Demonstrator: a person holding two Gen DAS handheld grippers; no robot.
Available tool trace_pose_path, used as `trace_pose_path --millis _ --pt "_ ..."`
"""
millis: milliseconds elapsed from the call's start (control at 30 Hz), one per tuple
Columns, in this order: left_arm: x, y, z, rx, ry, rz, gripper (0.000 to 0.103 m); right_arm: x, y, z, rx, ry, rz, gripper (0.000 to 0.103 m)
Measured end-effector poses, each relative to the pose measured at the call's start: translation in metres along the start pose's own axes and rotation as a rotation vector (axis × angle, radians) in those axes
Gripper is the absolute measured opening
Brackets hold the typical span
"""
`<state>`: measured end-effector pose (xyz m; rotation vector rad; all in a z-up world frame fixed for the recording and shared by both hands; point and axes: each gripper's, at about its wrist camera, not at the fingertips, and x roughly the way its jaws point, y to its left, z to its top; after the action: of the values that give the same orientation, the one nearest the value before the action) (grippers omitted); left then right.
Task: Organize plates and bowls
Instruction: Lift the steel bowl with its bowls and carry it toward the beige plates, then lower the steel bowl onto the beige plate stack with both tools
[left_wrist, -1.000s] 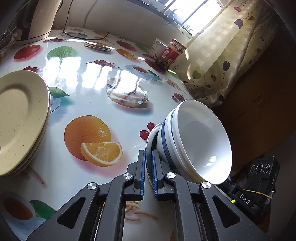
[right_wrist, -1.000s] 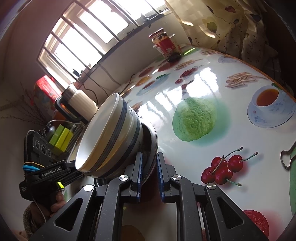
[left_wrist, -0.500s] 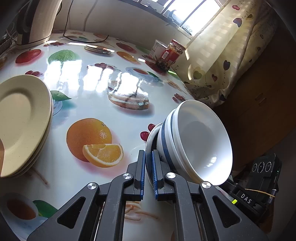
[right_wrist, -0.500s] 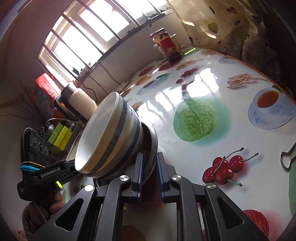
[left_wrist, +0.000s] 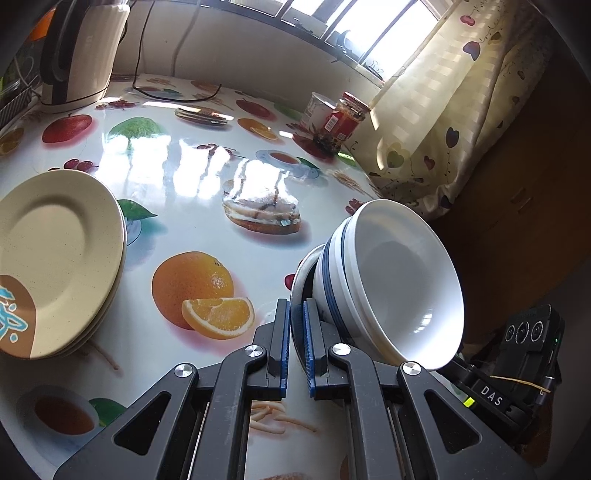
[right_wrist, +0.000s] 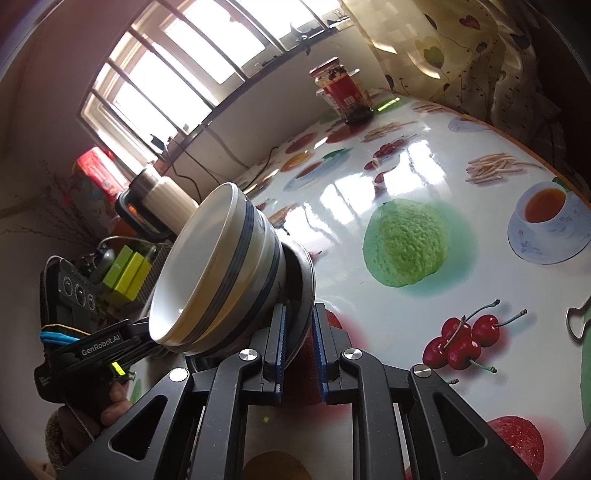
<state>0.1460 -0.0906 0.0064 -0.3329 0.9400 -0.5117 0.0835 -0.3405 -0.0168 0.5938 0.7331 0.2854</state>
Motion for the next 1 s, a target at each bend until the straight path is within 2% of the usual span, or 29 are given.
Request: trace_pose_path --millis 1000 --pt "-0.050 0.016 0.016 -0.026 -0.068 0.050 0.007 0.007 0.046 0.013 -0.063 0.016 0.054 0.014"
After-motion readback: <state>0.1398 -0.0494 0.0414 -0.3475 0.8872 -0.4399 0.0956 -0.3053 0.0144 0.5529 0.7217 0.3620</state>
